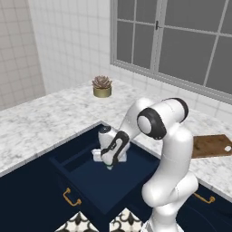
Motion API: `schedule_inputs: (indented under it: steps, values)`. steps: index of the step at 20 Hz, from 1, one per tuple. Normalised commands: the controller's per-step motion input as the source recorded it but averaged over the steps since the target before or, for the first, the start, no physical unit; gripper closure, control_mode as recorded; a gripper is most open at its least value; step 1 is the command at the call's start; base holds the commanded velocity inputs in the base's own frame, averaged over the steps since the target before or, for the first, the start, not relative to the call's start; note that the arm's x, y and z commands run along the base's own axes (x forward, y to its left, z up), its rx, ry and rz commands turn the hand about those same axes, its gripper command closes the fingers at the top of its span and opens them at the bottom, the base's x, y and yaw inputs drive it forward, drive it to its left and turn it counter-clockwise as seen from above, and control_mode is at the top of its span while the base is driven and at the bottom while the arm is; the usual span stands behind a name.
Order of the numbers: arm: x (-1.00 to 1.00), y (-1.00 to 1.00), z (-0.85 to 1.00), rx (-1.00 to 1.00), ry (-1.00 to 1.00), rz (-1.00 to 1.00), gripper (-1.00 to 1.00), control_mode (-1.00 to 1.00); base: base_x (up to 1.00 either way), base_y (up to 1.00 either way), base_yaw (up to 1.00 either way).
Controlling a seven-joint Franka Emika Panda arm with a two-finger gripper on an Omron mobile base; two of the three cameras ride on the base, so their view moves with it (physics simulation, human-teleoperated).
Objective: Pick up the knife from the drawer and place it on the cutting board. Then place the meat from the plate to the cutting board.
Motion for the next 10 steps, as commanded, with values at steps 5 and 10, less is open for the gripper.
schedule_inputs:
  steps: [5,10]
  values:
    - [-0.19,0.07,0.33,-0.01,0.07,-0.01,1.0,-1.0,0.0,0.0,0.0]
    - [-0.26,0.03,0.68,0.0,0.08,-0.04,1.0,-1.0,0.0,0.0,0.0]
